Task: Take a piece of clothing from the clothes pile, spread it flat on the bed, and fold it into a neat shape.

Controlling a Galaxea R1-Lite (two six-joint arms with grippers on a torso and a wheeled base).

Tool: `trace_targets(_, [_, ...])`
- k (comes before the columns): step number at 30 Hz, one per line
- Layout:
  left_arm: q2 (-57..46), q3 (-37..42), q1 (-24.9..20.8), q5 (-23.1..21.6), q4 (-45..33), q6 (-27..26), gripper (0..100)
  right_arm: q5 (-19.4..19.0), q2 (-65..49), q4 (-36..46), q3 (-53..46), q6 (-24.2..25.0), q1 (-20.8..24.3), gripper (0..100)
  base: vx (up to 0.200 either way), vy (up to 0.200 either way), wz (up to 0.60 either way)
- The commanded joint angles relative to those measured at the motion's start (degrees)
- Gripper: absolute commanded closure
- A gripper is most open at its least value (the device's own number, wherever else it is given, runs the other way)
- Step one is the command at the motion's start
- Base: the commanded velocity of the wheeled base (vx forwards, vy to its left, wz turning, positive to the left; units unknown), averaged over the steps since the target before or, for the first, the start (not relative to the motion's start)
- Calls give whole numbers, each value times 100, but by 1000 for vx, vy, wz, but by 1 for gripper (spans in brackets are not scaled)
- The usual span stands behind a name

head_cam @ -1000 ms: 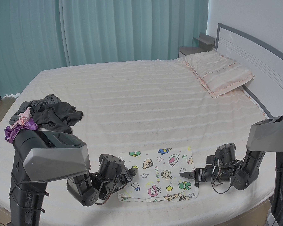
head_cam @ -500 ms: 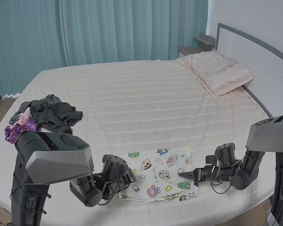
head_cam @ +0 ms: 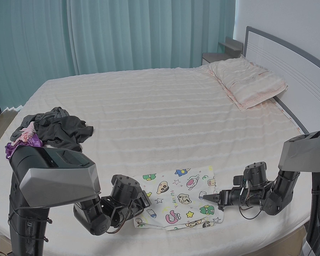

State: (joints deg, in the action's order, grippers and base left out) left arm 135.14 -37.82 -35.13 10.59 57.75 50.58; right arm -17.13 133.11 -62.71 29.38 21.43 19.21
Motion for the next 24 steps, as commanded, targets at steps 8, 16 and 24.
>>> trace_targets(8, [-111,178,-11,-5,17,13,100,-1,5,-5,-2,10,-5,0,0,0,0])
trace_targets(16, [-120,204,6,13,17,75,100,-1,5,-31,-11,10,-5,0,-150,0,0])
trace_targets(24, [-278,354,59,13,26,75,100,-36,22,-119,-38,10,-14,0,0,0,0])
